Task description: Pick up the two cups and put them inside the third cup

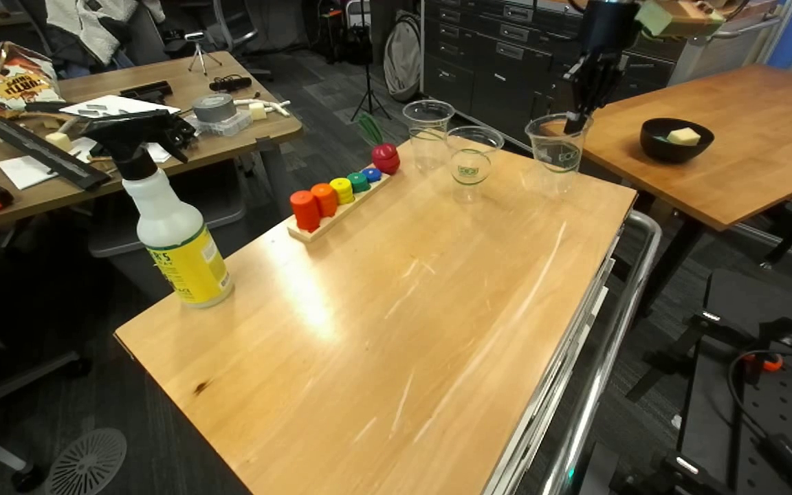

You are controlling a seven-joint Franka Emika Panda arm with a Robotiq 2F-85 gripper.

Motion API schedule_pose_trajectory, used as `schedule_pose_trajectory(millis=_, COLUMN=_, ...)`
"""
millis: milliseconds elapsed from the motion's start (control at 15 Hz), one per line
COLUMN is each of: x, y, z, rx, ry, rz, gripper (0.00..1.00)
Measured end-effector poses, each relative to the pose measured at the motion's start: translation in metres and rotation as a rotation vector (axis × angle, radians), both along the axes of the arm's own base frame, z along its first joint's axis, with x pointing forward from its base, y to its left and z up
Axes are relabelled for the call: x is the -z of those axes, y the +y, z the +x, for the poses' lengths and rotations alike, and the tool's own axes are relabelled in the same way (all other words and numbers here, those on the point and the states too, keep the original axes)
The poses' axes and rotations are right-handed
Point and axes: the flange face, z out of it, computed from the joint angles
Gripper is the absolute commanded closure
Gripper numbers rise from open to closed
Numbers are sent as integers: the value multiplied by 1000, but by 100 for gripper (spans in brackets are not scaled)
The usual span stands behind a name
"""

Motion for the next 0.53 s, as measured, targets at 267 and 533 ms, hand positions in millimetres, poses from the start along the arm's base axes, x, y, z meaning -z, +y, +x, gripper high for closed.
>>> schedule_pose_trajectory(millis=267, x=-77, y=-12, z=-6, rx=11, ry=-107, rz=-43, gripper=99)
schedule_pose_trajectory(millis=533, x=-149, y=6, z=9, rx=-25, ry=-244, rz=-78, gripper=99)
